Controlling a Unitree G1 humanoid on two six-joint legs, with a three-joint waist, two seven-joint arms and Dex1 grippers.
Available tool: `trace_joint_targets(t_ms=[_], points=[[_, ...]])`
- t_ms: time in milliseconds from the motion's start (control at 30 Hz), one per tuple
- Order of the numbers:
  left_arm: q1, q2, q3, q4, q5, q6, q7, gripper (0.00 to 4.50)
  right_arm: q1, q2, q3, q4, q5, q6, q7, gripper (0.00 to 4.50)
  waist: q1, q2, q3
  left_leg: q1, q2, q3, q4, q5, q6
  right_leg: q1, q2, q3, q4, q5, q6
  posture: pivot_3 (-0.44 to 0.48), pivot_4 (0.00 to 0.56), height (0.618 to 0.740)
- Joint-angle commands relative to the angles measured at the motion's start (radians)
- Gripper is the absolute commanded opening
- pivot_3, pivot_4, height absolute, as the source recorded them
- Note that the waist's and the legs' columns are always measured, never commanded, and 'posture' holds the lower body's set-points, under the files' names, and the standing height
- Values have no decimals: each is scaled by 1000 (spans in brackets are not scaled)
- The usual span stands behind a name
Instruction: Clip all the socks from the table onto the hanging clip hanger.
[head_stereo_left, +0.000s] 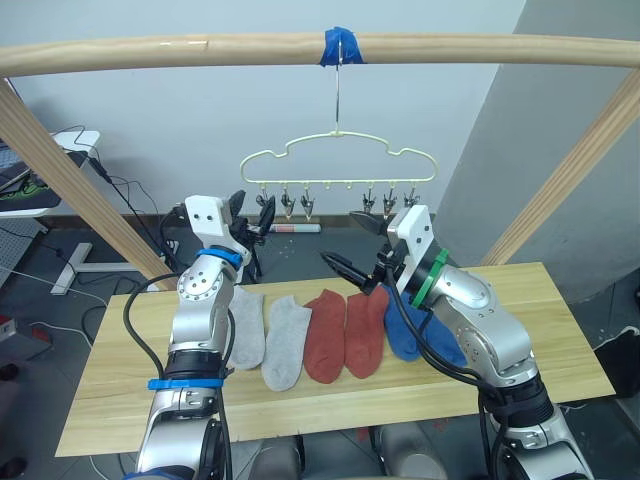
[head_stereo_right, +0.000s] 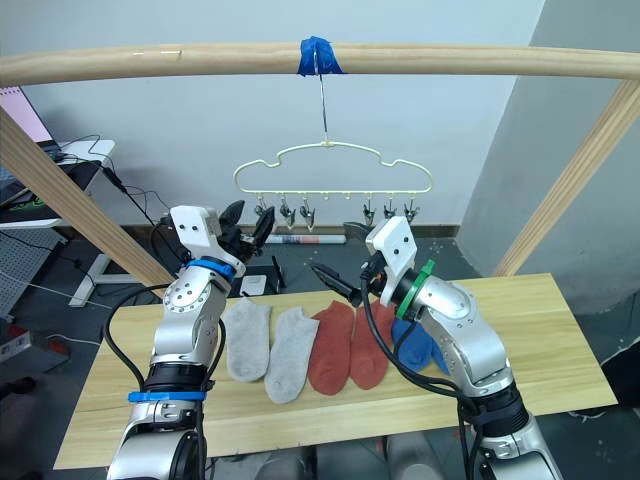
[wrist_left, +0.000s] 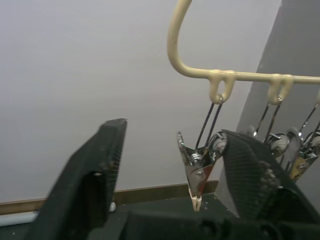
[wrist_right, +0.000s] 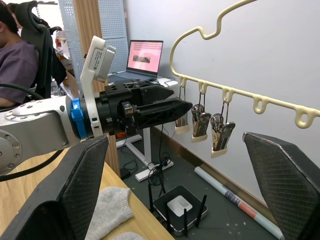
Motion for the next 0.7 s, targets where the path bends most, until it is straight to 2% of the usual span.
trace_joint_targets(t_ms=[33, 200, 300, 400, 600, 700], points=[[-7, 0, -6, -30, -7, -11, -14, 2146, -21, 5, -8, -46, 13, -7, 4, 4500, 0, 0, 0, 0, 0, 0, 0, 0, 0, 0, 0, 0, 0, 0, 0, -207, 166, 740], [-8, -7, -9, -32, -13, -8, -24, 670, -26, 7, -10, -45, 16, -4, 4, 4500, 0, 0, 0, 0, 0, 0, 0, 0, 0, 0, 0, 0, 0, 0, 0, -207, 165, 740], [-9, -8, -9, -31, -10, -10, -25, 316, -26, 7, -11, -43, 16, -5, 5, 4500, -1, 0, 0, 0, 0, 0, 0, 0, 0, 0, 0, 0, 0, 0, 0, -205, 167, 740], [-11, -5, -10, -30, -9, -14, -23, 16, -25, 6, -12, -42, 15, -5, 5, 4500, -1, 0, 0, 1, 0, 0, 0, 0, 0, 0, 0, 0, 1, 0, 0, -206, 167, 740], [-5, 5, -16, -60, -4, 8, -18, 7, -15, -1, -14, -45, 13, 6, 0, 4500, -2, 0, 0, 1, 0, 0, 0, 0, 0, 0, 0, 0, 1, 0, 0, -207, 169, 740], [2, 26, -24, -112, -22, 101, -35, 7, 17, -69, -8, -34, -39, 35, 1, 4500, -1, 0, 0, 1, 0, 0, 0, 0, 0, 0, 0, 0, 1, 0, 0, -208, 174, 740]])
